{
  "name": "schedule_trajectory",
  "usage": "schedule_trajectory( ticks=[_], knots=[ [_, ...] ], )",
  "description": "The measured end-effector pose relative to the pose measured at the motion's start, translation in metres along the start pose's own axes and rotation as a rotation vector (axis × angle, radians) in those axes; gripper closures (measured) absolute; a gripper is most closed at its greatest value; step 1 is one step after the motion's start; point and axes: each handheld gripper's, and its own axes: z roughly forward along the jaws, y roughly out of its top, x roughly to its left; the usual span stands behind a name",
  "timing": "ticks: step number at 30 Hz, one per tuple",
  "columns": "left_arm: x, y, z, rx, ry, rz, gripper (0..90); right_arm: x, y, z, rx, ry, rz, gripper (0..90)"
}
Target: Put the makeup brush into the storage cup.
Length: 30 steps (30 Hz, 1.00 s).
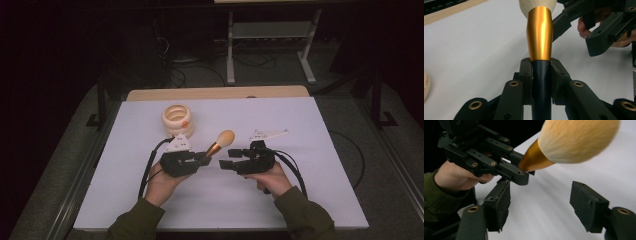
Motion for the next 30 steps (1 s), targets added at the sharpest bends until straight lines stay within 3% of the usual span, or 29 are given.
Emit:
schedule_trajectory(
  ticks=[9,30],
  knots=[
    [-0.0017,0.0003,0.0014,-0.006,0.0,0.0,74.4,0.0001,0.0005,0.0034,-0.028,0.036,0.032,45.0],
    [-0.0055,0.0,0.0051,-0.016,-0.008,0.01,74.4,0.0001,0.0012,0.008,-0.064,0.046,0.056,50.7]
  ],
)
